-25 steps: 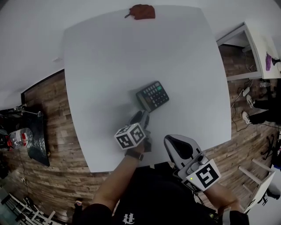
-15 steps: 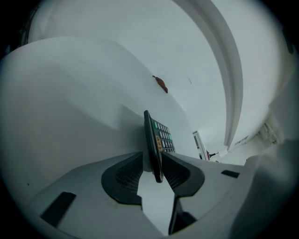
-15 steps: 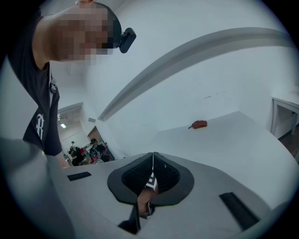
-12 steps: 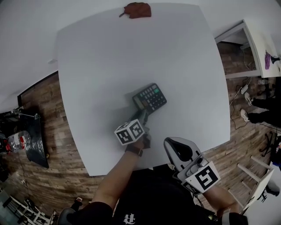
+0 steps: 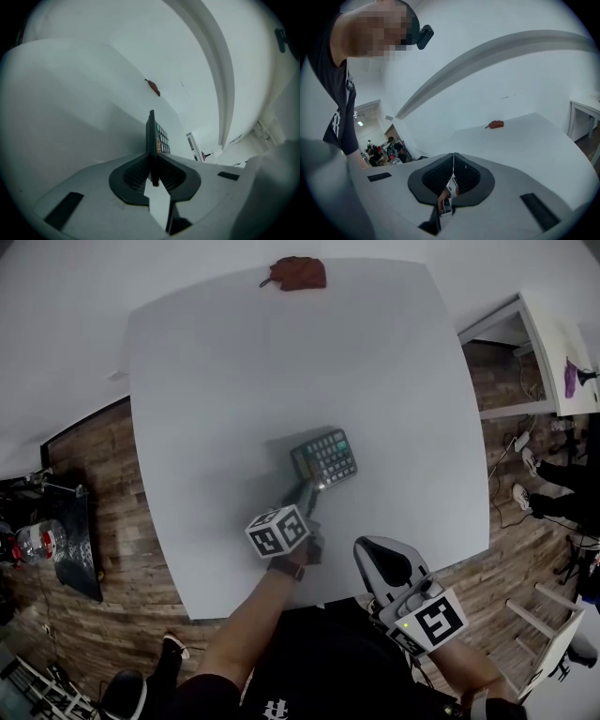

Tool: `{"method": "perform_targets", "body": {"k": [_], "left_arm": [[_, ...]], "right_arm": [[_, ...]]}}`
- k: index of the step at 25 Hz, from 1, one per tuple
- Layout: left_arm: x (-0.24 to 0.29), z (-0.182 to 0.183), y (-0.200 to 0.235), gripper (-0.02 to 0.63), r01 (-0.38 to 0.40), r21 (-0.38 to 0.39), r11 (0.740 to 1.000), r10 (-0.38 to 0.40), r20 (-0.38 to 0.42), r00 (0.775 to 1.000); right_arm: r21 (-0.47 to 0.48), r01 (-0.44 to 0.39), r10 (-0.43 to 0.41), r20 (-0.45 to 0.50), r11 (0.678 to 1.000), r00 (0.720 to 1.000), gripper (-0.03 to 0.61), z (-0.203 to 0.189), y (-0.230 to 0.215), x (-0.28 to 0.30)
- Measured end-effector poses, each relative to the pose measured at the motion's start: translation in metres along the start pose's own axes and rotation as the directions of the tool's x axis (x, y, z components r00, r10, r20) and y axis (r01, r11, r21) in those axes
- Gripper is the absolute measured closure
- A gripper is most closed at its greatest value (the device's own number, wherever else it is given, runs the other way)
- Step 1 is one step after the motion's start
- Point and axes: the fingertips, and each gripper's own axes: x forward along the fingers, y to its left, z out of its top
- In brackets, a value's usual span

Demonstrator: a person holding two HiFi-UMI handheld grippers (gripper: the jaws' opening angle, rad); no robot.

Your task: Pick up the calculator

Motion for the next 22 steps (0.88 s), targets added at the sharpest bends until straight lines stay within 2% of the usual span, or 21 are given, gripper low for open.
{"method": "perform_targets", "body": {"k": [7,13,17,22], "left_arm": [[-0.026,0.007,-0.011,0.568,-0.001,0.045,0.999,-0.001,0.029,1.000],[-0.070,0.014,-0.035,0.568,0.007,0.102,0.995,-0.015,0.074,0.997],[-0.111,0.024,-0.062,0.568,0.028,0.149,0.988,-0.047,0.130,0.990],[-0.161,0.035,-0.098,0.568,0.047,0.197,0.979,-0.090,0.219,0.972]], "right_arm": [[-0.042,-0.034,0.034,0.017,0.999,0.999,0.566,0.002,0.008,-0.005],[-0.081,-0.072,0.076,0.039,0.994,0.996,0.566,0.006,0.023,-0.020],[-0.121,-0.076,0.083,0.054,0.990,0.995,0.566,0.011,0.030,-0.034],[-0.182,-0.102,0.121,0.096,0.978,0.988,0.566,0.028,0.047,-0.051]]}}
